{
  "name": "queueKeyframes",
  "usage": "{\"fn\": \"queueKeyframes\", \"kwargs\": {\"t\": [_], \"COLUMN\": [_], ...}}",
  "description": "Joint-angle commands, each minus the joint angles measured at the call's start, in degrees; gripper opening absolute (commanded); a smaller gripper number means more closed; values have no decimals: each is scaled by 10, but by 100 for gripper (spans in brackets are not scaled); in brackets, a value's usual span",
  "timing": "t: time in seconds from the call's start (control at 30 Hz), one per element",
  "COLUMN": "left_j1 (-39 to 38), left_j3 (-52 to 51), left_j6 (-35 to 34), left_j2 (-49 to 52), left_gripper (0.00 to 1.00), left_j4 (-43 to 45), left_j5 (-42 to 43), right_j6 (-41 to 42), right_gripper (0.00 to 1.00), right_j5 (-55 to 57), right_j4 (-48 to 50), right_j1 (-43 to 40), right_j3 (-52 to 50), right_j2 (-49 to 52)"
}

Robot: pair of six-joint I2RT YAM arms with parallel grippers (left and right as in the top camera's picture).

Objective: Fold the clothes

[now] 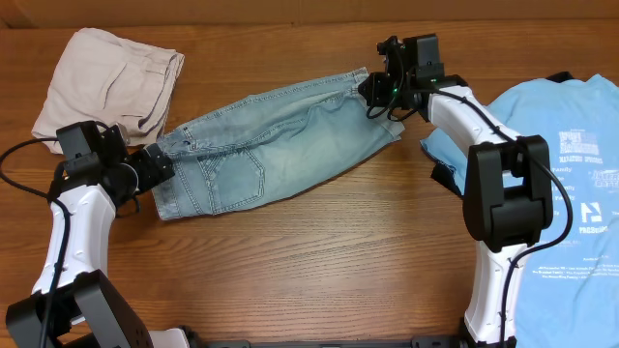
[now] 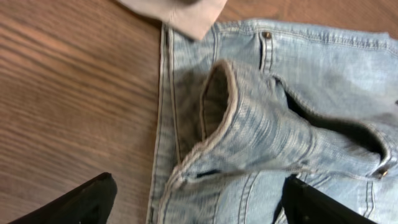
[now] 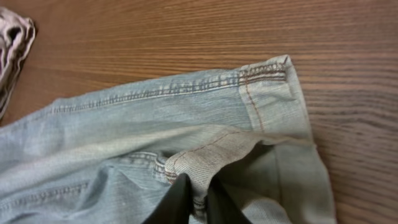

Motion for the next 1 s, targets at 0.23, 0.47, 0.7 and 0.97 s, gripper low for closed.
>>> {"fn": "queueKeyframes", "kwargs": {"t": [0.23,0.47,0.7,0.97], "left_j1": [0,0,7,34], "left_j3": [10,10,10,14], "left_j6": [-4,18,-40,-55], "left_j2": [-1,59,159,177], "left_gripper": [84,58,4,4], "left_j4": [40,58,82,125], "left_j5": [7,-8,7,99], "right_j6": [-1,22,29,29], "right_gripper": [6,4,4,5], "right_j5": [-11,-1,12,26], "right_j4": [-9,-6,11,30], "right_j1": [-12,-17,-23,-32], "right_j3": [7,10,10,9], "right_j2": [-74,-74,-74,-74]}}
